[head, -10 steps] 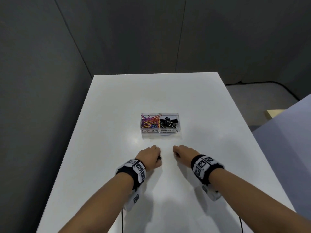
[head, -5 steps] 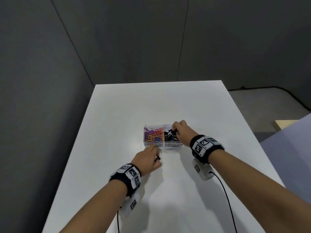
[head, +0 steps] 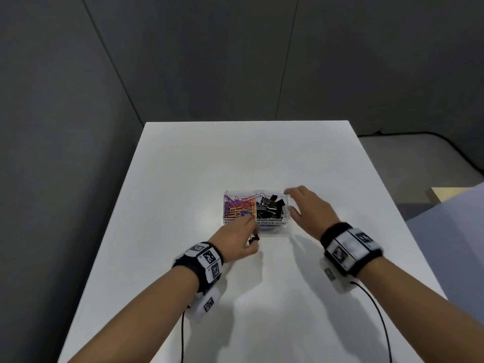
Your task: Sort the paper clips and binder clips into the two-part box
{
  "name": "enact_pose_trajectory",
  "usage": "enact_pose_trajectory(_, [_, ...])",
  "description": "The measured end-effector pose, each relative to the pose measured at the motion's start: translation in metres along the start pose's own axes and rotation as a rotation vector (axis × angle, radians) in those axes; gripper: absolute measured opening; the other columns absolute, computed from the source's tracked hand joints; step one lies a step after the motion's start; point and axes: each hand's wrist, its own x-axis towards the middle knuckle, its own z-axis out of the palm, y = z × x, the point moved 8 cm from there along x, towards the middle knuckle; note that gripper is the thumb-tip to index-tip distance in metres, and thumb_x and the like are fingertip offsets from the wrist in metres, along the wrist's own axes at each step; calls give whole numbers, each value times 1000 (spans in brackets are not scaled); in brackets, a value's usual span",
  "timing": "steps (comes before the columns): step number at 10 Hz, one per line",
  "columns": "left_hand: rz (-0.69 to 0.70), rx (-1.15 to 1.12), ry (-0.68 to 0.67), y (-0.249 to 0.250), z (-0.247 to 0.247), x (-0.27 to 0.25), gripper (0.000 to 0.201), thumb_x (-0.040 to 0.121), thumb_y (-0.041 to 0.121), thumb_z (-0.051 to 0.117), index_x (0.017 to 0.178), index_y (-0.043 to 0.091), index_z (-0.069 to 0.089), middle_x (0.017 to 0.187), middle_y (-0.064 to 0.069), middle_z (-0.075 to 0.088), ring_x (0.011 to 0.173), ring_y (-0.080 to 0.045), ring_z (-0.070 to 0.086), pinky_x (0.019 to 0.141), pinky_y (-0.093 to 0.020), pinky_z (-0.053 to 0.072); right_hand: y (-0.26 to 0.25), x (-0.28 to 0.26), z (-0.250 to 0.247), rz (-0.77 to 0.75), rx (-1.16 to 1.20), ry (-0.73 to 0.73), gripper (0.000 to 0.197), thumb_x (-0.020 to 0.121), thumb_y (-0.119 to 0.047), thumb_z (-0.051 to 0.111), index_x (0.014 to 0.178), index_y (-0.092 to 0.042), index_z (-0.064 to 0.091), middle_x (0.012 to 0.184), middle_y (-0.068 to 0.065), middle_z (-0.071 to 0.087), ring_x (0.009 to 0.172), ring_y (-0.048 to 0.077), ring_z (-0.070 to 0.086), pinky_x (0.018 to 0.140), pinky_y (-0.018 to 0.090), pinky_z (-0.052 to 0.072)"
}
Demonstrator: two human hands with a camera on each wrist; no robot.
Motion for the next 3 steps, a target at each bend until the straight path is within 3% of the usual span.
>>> enact_pose_trajectory(1, [50, 18, 35, 11, -16, 20, 24, 87, 21, 54, 105, 6, 55, 106, -9, 55, 96, -22, 51, 83, -26, 41, 23, -68, -10, 4, 52, 91, 24, 89, -21, 54, 111, -29, 54, 104, -4, 64, 92, 16, 65, 70, 29, 51])
enact_pose_trajectory(2, [49, 53, 50, 20, -33, 48, 23, 86, 19, 54, 105, 5, 55, 107, -12, 55, 96, -25, 51, 80, -26, 38, 52, -150, -1, 55, 91, 96, 21, 80, -29, 58, 95, -39, 47, 80, -21, 64, 65, -10, 55, 53, 11, 41])
enact_pose_trajectory(3, [50, 124, -44, 29, -25, 78, 25, 85, 17, 53, 104, 2, 57, 108, -17, 55, 95, -32, 53, 81, -39, 44, 78, -224, 4, 256, 188, 85, 53, 57, -19, 85, 88, -43, 49, 83, -49, 48, 53, -25, 41, 55, 1, 39])
